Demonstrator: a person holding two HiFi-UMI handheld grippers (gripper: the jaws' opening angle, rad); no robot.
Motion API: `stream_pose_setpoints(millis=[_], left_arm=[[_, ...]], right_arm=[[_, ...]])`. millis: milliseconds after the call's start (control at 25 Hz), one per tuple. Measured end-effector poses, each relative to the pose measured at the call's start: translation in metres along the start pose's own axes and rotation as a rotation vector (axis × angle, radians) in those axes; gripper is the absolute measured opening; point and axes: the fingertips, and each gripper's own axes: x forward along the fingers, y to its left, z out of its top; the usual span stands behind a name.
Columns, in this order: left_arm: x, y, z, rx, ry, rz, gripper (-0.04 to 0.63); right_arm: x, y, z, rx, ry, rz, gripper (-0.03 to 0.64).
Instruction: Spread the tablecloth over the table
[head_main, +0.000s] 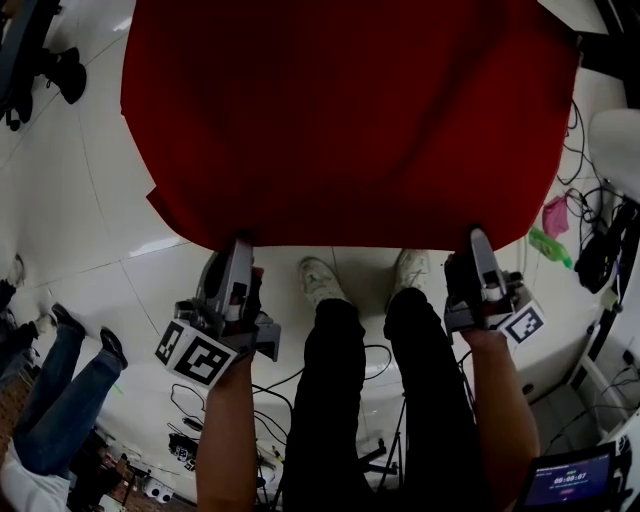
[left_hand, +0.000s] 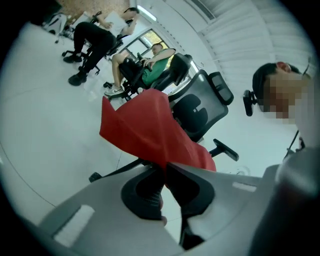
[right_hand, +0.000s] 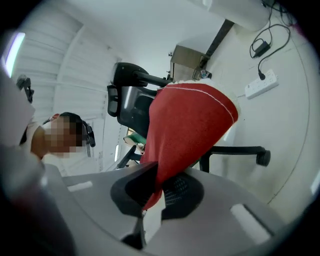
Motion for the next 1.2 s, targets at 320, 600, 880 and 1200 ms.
stream_pose_setpoints(millis=[320, 600, 880, 1200], left_arm=[[-0.042, -0.075, 0.04, 0.289, -0.082, 0.074, 0.017], [-0.074, -0.153, 0.084, 0.636, -0.081, 0.17, 0.017], [-0.094, -0.239, 0.15, 0.727, -0.156, 0.174, 0.017], [-0.149, -0.38, 0.265, 0.815, -0.323, 0.172, 0.017]], right_arm=[[-0.018, 0.076, 0.013, -0.154, 0.001, -0.066, 0.011], [-0.015, 0.167, 0.034, -0.63, 0.119, -0.23, 0.011], [0.004, 0.275, 0.09, -0.842, 0.071, -0.159, 0.012], [0.034, 0.453, 0.168, -1.016, -0.015, -0.025, 0.012]])
